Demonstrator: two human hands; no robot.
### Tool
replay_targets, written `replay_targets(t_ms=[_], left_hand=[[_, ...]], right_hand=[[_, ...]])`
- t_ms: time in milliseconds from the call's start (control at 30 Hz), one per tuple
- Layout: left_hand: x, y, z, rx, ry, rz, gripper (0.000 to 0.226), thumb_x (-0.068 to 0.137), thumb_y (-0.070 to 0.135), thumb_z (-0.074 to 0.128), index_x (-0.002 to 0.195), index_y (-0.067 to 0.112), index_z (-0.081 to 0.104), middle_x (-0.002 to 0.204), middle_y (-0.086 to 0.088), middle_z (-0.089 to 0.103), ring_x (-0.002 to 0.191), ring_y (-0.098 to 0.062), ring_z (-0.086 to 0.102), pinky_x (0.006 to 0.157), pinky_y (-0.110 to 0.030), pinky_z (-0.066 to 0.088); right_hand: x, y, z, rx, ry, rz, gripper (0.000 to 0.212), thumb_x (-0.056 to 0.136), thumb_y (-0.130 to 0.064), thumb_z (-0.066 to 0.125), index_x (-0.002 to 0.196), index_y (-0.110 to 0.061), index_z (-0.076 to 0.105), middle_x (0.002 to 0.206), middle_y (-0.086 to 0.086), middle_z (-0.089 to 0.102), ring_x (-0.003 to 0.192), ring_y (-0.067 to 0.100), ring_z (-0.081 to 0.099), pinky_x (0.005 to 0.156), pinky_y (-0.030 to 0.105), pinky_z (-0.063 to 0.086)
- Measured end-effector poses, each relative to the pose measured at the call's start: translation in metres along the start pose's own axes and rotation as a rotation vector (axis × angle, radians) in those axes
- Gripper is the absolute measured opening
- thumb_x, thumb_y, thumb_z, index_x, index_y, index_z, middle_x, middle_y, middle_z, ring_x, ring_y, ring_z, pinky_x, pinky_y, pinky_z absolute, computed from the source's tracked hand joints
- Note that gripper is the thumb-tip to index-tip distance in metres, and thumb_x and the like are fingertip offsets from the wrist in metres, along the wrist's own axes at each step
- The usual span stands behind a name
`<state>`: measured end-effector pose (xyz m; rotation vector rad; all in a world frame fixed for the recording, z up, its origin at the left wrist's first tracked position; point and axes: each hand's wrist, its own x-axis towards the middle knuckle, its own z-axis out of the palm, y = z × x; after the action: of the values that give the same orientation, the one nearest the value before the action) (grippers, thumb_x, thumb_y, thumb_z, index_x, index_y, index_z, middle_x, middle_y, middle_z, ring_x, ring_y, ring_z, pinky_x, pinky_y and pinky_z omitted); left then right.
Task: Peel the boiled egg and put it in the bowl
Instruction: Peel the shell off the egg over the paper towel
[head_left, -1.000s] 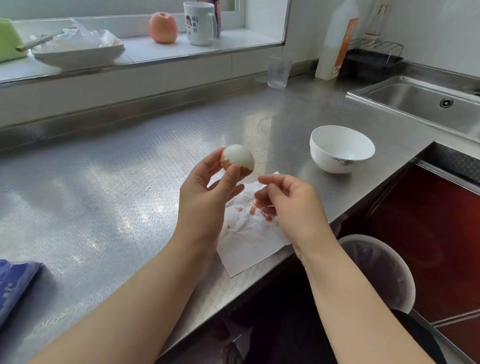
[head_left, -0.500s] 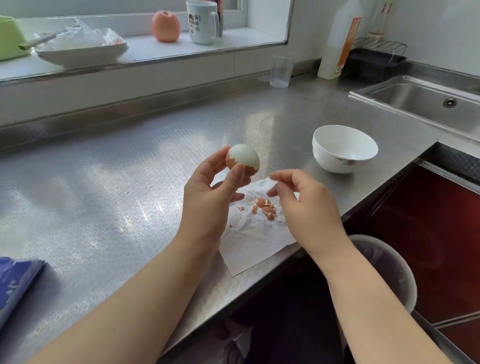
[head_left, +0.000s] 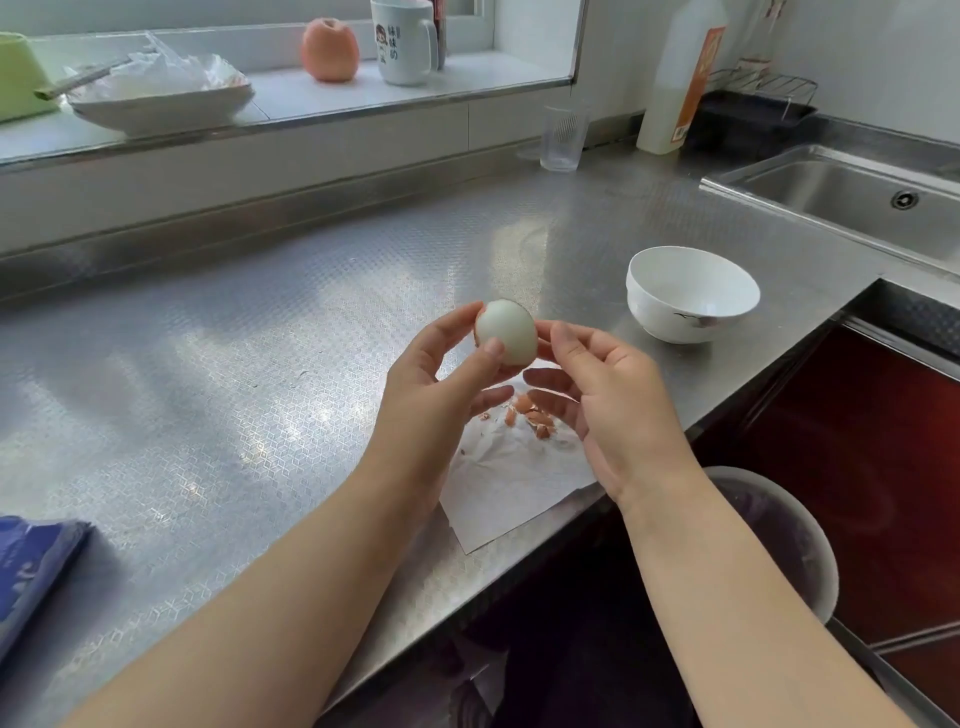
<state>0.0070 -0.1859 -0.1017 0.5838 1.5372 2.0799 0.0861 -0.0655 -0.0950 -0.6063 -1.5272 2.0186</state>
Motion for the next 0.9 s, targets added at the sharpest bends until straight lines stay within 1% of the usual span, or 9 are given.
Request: replay_targets(t_ms=[100,167,333,467,533,600,667,800,900], left_hand=[[0.0,0.002,0.003,-0.003,-0.018,-0.054,0.05,0.08,0.034,0.073,0.127,0.018,0.061,0.134,-0.011,0.063,0.104,-0.024,0.073,0.077,-0.025,0.056],[0.0,0.002,0.003,0.005,-0.024,-0.049,0.054,0.08,0.036,0.074,0.128,0.016,0.061,0.134,-0.012,0.063,0.103,-0.023,0.073,0.079,-0.026,0.055],[0.0,0.003,0.002,-0.116,-0.033,-0.068,0.052,0.08,0.029,0.074,0.128,0.013,0.061,0.133,-0.016,0.062,0.1,-0.019,0.073,0.08,-0.024,0.056],[0.0,0.001,0.002,-0.146,-0.009,-0.072,0.047,0.082,0.017,0.077,0.125,0.009,0.061,0.129,-0.019,0.065,0.096,-0.022,0.075,0.078,-0.026,0.058],[0.001,0.001,0.001,-0.138,0.003,-0.074,0.044,0.084,0.013,0.075,0.125,0.008,0.061,0.127,-0.018,0.067,0.096,-0.024,0.075,0.079,-0.027,0.058],[0.001,0.001,0.001,-0.121,0.008,-0.072,0.04,0.086,0.011,0.073,0.125,0.008,0.061,0.125,-0.017,0.067,0.096,-0.025,0.075,0.077,-0.027,0.058],[0.0,0.001,0.001,-0.053,0.012,-0.054,0.038,0.088,0.014,0.073,0.123,0.011,0.061,0.124,-0.015,0.068,0.094,-0.025,0.076,0.073,-0.026,0.058],[-0.003,0.002,0.003,0.1,0.017,-0.009,0.037,0.086,0.023,0.075,0.12,0.017,0.064,0.119,-0.007,0.071,0.088,-0.023,0.077,0.068,-0.023,0.057],[-0.003,0.001,0.002,0.091,0.013,-0.017,0.037,0.088,0.023,0.073,0.123,0.022,0.063,0.116,-0.002,0.073,0.088,-0.015,0.076,0.065,-0.02,0.056]], right_hand=[[0.0,0.004,-0.001,-0.102,0.038,-0.121,0.013,0.086,-0.024,0.069,0.093,-0.014,0.073,0.085,0.002,0.076,0.075,0.013,0.072,0.063,0.02,0.053],[-0.003,0.005,0.0,-0.17,0.038,-0.188,0.014,0.083,-0.024,0.073,0.095,-0.016,0.073,0.083,0.0,0.076,0.074,0.011,0.072,0.061,0.016,0.052],[-0.01,0.009,0.003,-0.288,0.114,-0.323,0.013,0.081,-0.025,0.075,0.094,-0.025,0.073,0.083,-0.006,0.074,0.068,0.002,0.068,0.059,0.01,0.048],[-0.012,0.013,0.004,-0.465,0.163,-0.488,0.013,0.085,-0.024,0.071,0.097,-0.02,0.074,0.093,-0.007,0.07,0.074,-0.001,0.065,0.066,0.006,0.045],[-0.012,0.014,0.004,-0.568,0.176,-0.573,0.014,0.087,-0.021,0.068,0.098,-0.016,0.074,0.094,-0.005,0.069,0.077,0.002,0.065,0.071,0.012,0.049],[-0.011,0.016,0.004,-0.688,0.198,-0.668,0.015,0.09,-0.02,0.066,0.098,-0.011,0.073,0.094,-0.001,0.068,0.079,0.01,0.066,0.071,0.024,0.053],[-0.011,0.019,0.004,-0.767,0.241,-0.747,0.013,0.091,-0.019,0.063,0.095,-0.01,0.072,0.091,0.0,0.068,0.078,0.013,0.064,0.07,0.026,0.053],[-0.009,0.02,0.004,-0.808,0.275,-0.75,0.011,0.093,-0.018,0.059,0.089,-0.01,0.065,0.085,0.0,0.064,0.072,0.012,0.059,0.066,0.026,0.049],[-0.008,0.017,0.006,-0.694,0.24,-0.576,0.009,0.095,-0.019,0.055,0.088,-0.016,0.06,0.081,-0.002,0.065,0.069,0.008,0.061,0.061,0.017,0.046]])
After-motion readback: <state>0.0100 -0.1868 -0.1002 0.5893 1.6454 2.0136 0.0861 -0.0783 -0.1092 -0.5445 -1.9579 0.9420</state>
